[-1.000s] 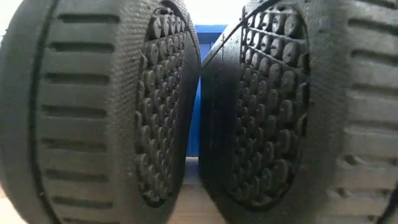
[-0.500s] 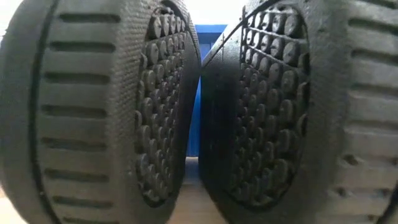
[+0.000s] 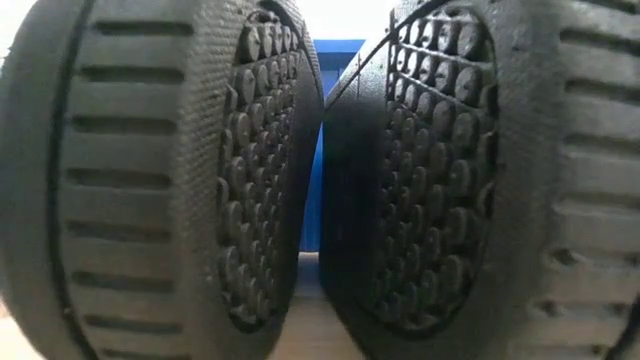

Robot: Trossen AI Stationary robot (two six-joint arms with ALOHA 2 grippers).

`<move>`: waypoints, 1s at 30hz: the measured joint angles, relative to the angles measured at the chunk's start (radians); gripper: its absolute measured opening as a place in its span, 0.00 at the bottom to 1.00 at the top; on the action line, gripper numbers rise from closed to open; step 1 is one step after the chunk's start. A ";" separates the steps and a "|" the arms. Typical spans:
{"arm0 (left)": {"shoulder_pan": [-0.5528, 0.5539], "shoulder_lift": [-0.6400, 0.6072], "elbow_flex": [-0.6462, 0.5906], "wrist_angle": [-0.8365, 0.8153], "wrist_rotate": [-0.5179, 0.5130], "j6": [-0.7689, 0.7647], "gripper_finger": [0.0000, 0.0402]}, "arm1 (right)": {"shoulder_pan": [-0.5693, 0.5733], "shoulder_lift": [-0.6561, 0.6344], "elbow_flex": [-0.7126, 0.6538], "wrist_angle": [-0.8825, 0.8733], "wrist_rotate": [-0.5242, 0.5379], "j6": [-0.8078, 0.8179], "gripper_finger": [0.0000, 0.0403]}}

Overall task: Pick and place slides into bin
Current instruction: Put the black slide into the blue bin

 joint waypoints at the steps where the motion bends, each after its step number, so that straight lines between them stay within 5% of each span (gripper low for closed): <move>1: -0.014 0.012 0.006 0.000 0.000 -0.024 0.44 | 0.000 0.000 0.000 -0.007 0.000 0.000 0.02; 8: -0.105 0.067 0.024 -0.019 0.000 -0.231 0.44 | 0.000 0.000 0.000 -0.090 -0.003 0.000 0.02; 30: -0.243 0.180 0.017 -0.524 0.005 -0.635 0.44 | 0.001 -0.001 0.001 -0.124 -0.007 -0.061 0.02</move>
